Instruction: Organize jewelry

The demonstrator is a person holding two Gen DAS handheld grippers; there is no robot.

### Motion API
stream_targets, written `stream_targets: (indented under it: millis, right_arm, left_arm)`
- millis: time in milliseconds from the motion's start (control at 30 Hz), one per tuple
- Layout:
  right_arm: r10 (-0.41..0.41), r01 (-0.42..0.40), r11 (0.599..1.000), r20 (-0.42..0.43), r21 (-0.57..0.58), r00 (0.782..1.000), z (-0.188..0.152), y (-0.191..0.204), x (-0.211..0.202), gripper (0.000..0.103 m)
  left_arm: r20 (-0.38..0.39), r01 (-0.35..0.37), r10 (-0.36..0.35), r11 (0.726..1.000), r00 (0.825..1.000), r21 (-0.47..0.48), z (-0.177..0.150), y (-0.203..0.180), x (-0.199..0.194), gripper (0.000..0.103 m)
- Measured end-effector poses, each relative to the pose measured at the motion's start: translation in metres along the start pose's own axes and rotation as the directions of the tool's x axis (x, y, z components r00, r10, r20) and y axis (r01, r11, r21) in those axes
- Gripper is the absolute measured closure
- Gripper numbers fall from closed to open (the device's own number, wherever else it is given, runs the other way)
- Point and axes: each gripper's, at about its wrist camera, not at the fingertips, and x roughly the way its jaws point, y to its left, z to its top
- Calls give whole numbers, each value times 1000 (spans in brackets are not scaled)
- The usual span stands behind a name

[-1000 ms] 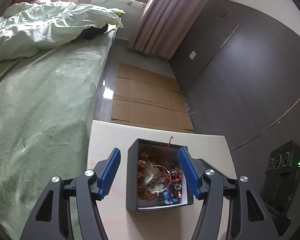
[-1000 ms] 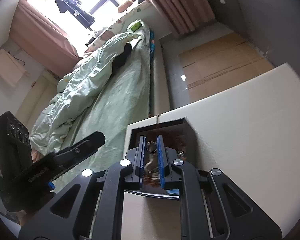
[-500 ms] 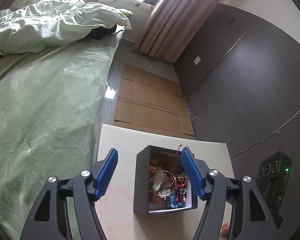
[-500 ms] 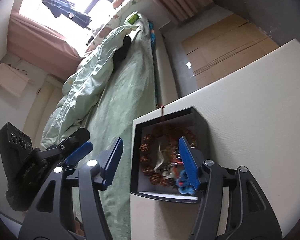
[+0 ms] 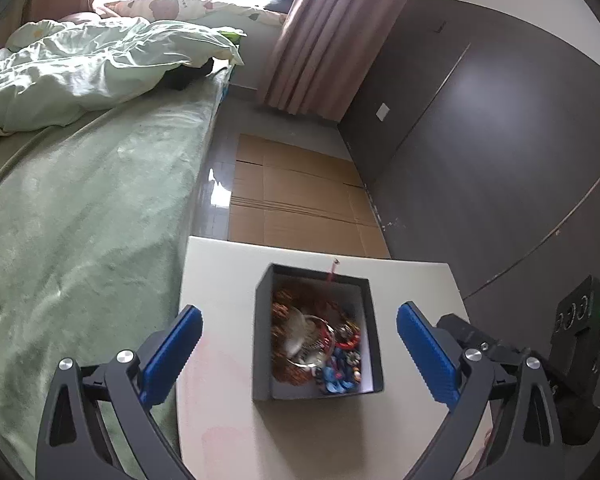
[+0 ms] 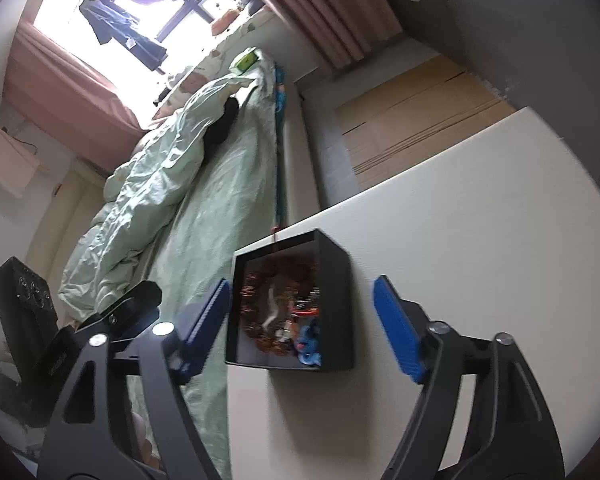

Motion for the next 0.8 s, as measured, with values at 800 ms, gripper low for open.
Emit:
stream_targets:
  millis: [800]
  right_arm:
    - [-187, 198, 978, 156, -57, 970, -28, -39, -130, 7]
  left_arm:
    - [166, -114, 81, 973, 983, 199, -69, -66, -68, 8]
